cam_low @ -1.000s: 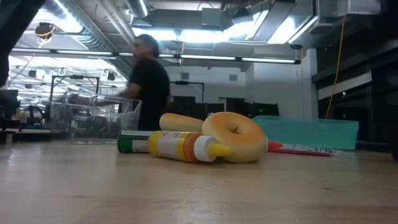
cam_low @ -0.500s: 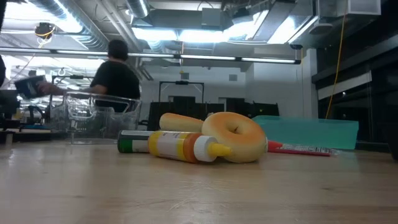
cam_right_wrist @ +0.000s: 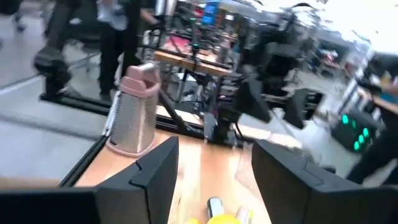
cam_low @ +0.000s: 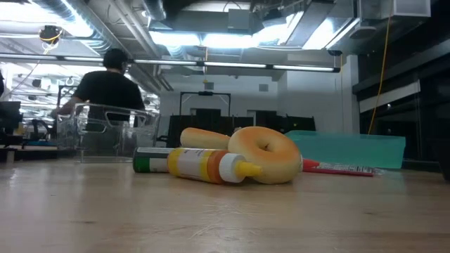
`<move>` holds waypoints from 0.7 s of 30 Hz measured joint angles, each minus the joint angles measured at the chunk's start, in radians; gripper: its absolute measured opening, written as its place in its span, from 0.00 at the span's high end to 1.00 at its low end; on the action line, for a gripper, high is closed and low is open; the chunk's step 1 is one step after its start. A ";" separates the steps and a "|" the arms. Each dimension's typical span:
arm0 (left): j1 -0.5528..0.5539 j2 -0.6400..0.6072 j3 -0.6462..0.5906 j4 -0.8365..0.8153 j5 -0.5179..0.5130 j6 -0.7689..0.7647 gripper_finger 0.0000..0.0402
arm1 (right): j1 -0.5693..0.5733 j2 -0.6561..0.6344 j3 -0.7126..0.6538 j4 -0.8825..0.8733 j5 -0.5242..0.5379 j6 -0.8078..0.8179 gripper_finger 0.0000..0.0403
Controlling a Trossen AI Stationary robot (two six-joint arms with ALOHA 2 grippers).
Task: Pick & Place Food Item
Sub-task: Put the blue donut into the black bin
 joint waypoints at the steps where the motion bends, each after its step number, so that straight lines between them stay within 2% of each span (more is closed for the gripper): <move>1: 0.001 -0.003 -0.046 0.021 -0.007 -0.027 0.44 | -0.016 0.000 -0.042 0.055 -0.007 0.019 0.50; 6: -0.001 0.019 -0.184 0.192 -0.028 -0.127 0.44 | -0.097 -0.001 -0.210 0.283 -0.053 0.067 0.50; 11: 0.016 0.103 -0.204 0.147 -0.078 -0.149 0.44 | -0.172 -0.001 -0.320 0.401 -0.059 0.118 0.50; 15: 0.038 0.202 -0.167 0.135 -0.042 -0.229 0.44 | -0.208 -0.006 -0.316 0.419 -0.121 0.113 0.50; 18: 0.053 0.278 -0.106 0.033 -0.011 -0.268 0.44 | -0.215 -0.007 -0.298 0.419 -0.176 0.099 0.50; 21: 0.054 0.348 -0.026 -0.084 0.015 -0.289 0.44 | -0.215 -0.008 -0.290 0.415 -0.186 0.096 0.50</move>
